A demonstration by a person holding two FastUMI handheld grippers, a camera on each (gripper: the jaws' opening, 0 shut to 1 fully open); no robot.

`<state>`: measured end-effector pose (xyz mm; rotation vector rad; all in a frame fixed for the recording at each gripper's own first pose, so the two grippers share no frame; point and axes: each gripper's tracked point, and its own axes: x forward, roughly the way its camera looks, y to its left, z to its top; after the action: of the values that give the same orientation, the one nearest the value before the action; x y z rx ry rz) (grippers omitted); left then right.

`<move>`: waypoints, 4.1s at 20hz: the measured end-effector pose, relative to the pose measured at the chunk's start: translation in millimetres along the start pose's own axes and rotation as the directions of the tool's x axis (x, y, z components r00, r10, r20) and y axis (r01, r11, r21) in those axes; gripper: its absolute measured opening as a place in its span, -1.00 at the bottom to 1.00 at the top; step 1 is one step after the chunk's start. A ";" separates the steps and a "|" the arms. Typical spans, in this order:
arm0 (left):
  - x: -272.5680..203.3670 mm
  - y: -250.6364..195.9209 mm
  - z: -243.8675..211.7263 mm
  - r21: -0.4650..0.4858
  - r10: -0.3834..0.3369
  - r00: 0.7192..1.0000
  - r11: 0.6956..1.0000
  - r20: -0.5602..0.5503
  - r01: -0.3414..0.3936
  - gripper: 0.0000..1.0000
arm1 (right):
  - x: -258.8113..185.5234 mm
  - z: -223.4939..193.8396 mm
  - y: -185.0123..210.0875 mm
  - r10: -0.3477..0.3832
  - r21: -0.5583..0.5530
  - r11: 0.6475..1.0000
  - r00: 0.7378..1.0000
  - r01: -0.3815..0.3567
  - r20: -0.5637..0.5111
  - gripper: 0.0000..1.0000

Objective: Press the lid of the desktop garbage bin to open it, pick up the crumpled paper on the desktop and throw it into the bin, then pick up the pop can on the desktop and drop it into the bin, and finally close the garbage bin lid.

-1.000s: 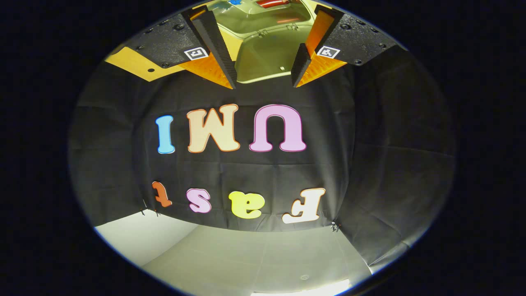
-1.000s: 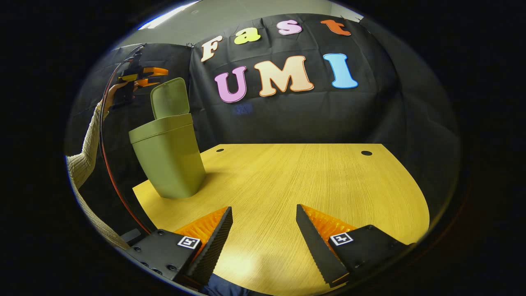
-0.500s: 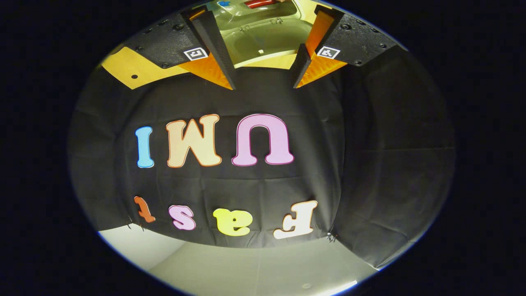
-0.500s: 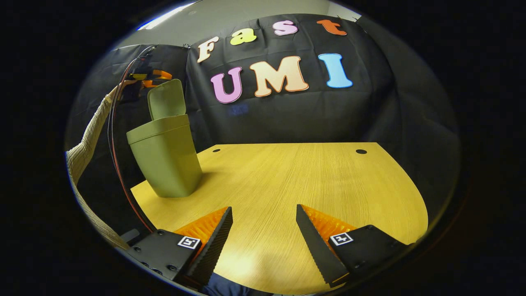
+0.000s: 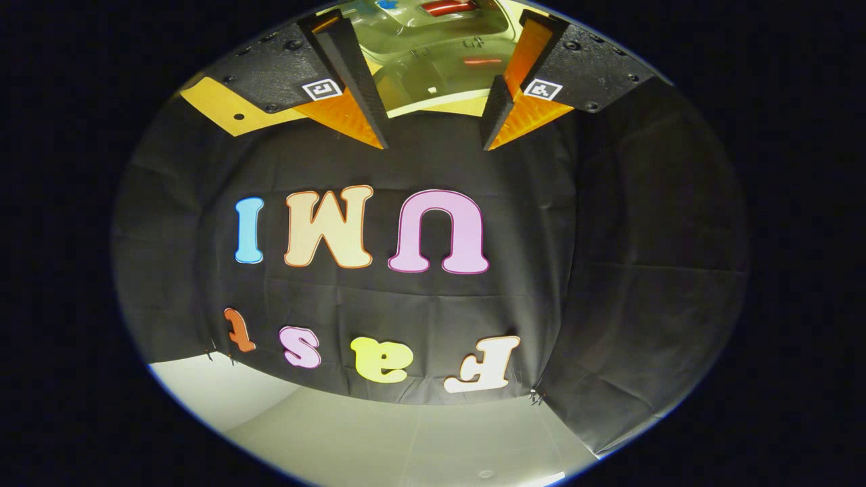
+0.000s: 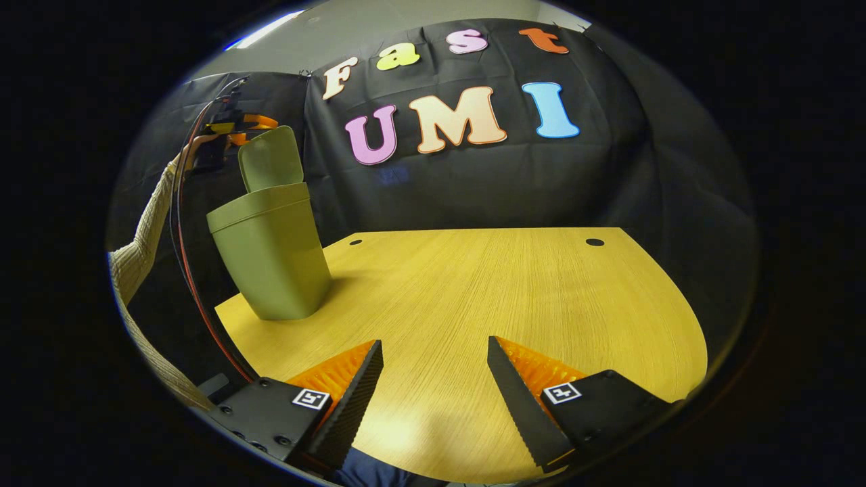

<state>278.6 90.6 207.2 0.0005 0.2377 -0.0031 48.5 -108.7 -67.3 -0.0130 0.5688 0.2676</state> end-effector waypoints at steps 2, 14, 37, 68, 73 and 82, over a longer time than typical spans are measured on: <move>-9.7 -4.7 -2.8 0.007 -0.003 1.000 1.000 0.019 0.003 0.63 | 0.7 1.1 1.7 0.011 -0.002 1.000 1.000 -0.011 0.004 0.97; -81.2 -44.4 -55.6 0.059 -0.061 0.997 0.997 0.054 0.058 0.65 | 5.9 -5.4 2.9 0.048 -0.021 0.999 0.999 -0.048 -0.001 0.97; -101.0 -58.3 -165.9 0.087 -0.068 0.998 0.994 0.014 0.066 0.67 | 6.9 -24.1 0.6 0.043 -0.032 0.999 0.999 -0.042 0.018 0.97; -110.0 -51.2 -169.5 0.077 -0.008 0.998 0.997 0.057 0.003 0.82 | 20.6 -23.6 4.8 0.086 -0.043 0.995 0.996 -0.085 0.037 0.97; -114.3 -55.5 -154.4 0.102 -0.022 0.996 0.995 0.090 0.013 0.88 | 19.3 -18.6 5.8 0.063 -0.041 0.997 0.997 -0.061 0.047 0.97; -133.1 -141.2 -131.4 0.078 -0.258 0.948 0.966 0.184 0.248 0.89 | 6.0 22.0 27.8 0.072 -0.022 0.997 0.989 -0.070 0.128 0.97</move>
<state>117.8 -50.1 110.9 0.0236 0.0420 -0.2650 57.9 -78.5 -50.2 0.0076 0.4394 0.3399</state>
